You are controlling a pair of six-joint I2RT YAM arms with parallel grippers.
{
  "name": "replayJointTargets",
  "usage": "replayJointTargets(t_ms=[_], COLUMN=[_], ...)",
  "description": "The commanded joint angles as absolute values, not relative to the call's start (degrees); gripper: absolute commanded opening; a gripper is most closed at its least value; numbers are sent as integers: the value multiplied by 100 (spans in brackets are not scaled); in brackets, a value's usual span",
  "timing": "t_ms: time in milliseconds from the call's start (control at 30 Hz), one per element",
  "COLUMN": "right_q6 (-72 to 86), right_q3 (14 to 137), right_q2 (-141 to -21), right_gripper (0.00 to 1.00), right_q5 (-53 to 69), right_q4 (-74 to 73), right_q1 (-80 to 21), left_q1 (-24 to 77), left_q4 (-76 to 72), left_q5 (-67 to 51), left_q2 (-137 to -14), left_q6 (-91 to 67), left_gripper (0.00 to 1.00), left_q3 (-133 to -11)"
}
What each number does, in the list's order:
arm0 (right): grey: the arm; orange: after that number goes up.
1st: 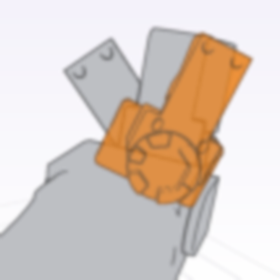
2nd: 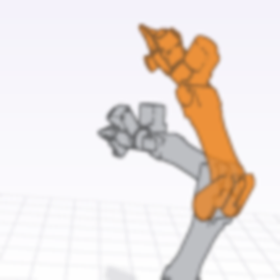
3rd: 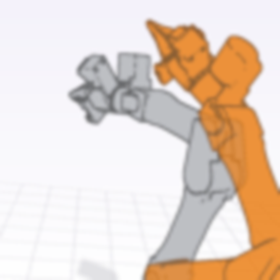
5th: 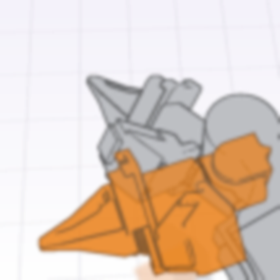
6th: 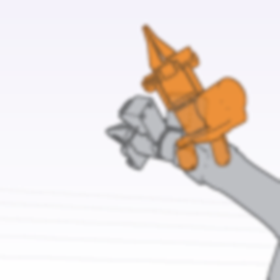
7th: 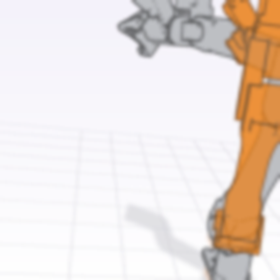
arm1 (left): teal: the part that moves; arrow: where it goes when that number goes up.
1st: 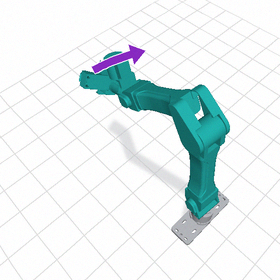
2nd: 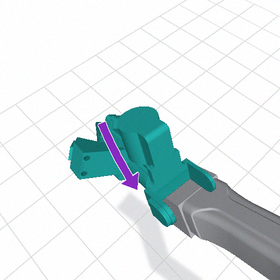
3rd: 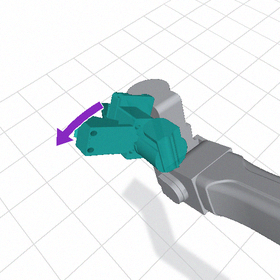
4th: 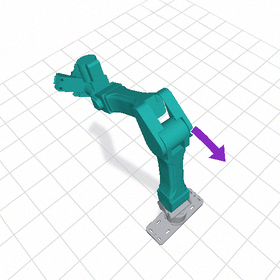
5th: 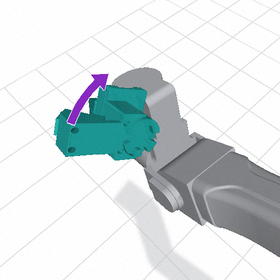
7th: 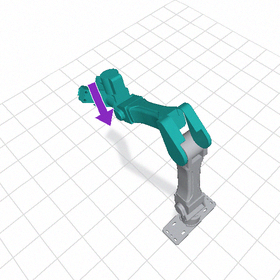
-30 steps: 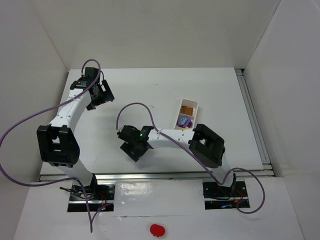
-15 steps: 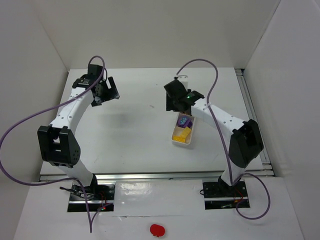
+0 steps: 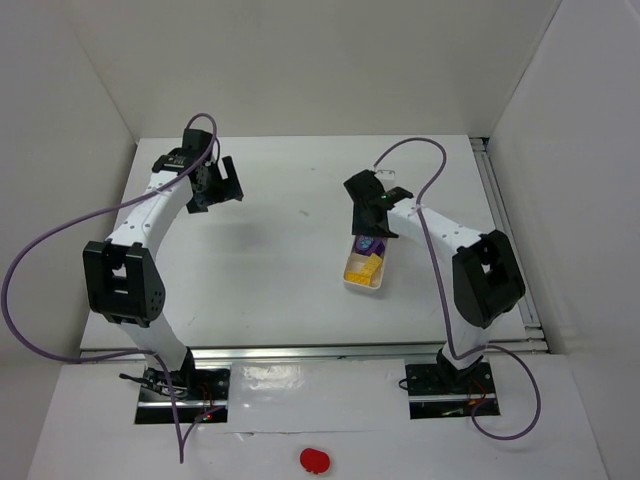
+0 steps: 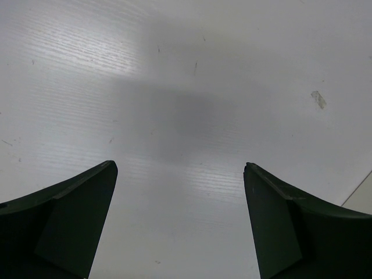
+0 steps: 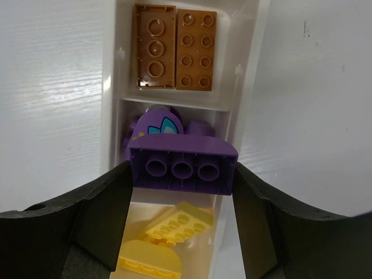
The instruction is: Sort the legos into containers by color
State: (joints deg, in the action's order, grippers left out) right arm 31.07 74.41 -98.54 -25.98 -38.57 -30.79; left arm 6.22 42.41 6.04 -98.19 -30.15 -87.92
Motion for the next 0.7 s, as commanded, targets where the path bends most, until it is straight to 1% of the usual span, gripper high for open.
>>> replayJointTargets(t_ms=[0,100,133,300,333,367,433,600,667], right_q6=[3243,3296,3348,3349,3349,3349,3287,3287,3287], right_q3=[7356,7304,7304,7251,7251,7312,7373,7664,7857], right_q2=[-10010,-10011,-10011,-10063,-10063,-10063,-10116,-9731,-9555], right_gripper=[66,73,73,80,87,91,95,95,98], right_q5=[-2470,-2470,-2409,-2338,-2338,-2338,-2338,-2715,-3012], right_q4=[-3814,-3814,-3814,-3762,-3762,-3762,-3814,-4008,-4121], right_q1=[-3023,-3023,-3023,-3076,-3076,-3076,-3129,-3129,-3129], left_q1=[650,650,650,703,703,703,703,703,703], left_q4=[4289,4289,4289,4289,4289,4289,4289,4289,4289], left_q5=[554,554,554,501,501,501,501,501,501], left_q2=[-9835,-9835,-9887,-9888,-9888,-9888,-9888,-9888,-9888], left_q6=[-2936,-2936,-2936,-2936,-2936,-2936,-2936,-2936,-2936], left_gripper=[100,100,100,100,100,100,100,100,100], left_q3=[-9079,-9132,-9132,-9132,-9132,-9132,-9132,-9185,-9185])
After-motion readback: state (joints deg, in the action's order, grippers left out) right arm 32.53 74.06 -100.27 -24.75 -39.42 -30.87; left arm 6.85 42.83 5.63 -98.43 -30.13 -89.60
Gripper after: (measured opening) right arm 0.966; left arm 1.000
